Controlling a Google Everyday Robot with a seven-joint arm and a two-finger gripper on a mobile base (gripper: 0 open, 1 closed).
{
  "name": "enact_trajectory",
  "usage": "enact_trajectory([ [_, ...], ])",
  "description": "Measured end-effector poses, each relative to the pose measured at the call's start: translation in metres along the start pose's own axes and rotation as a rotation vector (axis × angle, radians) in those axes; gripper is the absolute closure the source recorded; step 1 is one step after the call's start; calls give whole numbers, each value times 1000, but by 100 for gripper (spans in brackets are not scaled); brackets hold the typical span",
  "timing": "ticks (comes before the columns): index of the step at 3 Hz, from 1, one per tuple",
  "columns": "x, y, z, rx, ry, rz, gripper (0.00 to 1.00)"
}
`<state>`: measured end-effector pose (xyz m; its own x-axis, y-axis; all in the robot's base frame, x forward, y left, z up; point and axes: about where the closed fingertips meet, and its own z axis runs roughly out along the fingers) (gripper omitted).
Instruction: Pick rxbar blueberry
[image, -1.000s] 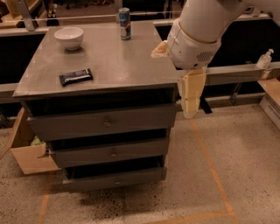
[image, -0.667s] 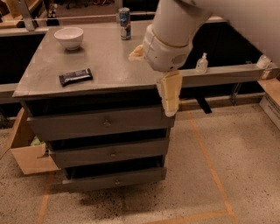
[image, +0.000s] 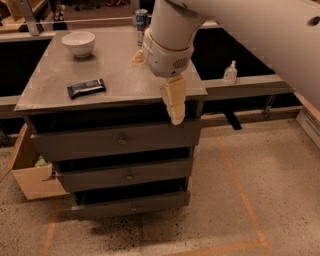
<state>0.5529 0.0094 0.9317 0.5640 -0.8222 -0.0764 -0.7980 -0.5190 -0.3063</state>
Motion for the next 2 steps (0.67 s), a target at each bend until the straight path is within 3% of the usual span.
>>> enact_trajectory([
  [2, 31, -29, 0, 11, -32, 23, 0],
])
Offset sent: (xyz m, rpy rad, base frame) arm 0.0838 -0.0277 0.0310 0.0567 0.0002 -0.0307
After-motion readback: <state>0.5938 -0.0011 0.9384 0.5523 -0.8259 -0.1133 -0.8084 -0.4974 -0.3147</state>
